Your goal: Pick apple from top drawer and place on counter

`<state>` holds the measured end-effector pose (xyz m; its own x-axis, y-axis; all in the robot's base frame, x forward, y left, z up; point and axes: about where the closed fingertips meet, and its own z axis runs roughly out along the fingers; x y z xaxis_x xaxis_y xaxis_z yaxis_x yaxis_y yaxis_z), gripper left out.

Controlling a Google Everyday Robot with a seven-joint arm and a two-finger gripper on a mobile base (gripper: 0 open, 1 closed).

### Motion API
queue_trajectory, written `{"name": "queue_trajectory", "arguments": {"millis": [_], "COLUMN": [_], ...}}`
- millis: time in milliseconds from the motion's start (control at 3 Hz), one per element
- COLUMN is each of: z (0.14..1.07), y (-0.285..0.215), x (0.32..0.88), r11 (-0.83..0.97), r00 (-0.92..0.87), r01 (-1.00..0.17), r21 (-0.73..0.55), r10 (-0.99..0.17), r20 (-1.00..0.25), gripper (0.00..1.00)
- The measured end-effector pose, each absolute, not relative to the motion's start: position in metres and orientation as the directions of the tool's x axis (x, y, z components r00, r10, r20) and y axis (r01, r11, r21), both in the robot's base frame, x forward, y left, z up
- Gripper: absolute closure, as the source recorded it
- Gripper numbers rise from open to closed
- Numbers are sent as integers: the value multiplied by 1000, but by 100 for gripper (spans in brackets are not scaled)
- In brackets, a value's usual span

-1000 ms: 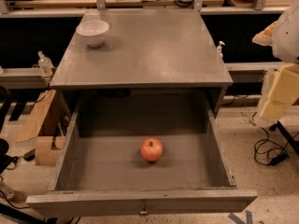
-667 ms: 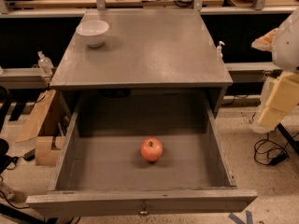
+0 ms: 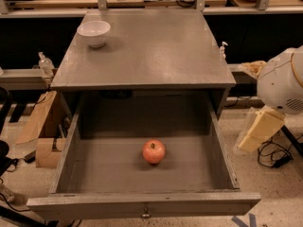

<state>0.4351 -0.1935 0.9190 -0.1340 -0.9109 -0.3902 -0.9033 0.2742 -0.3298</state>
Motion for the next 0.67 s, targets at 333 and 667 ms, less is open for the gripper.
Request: {"name": "queue_trajectory", "arguments": {"millis": [333, 667], "z": [916, 903], "y": [-192, -182], "x": [438, 454], "r11": [272, 262], "r00": [-131, -115], "r01": [-903, -902], "r21": [-332, -343], "r10": [-911, -912], "r20": [-390, -393], "gripper": [0, 0]}}
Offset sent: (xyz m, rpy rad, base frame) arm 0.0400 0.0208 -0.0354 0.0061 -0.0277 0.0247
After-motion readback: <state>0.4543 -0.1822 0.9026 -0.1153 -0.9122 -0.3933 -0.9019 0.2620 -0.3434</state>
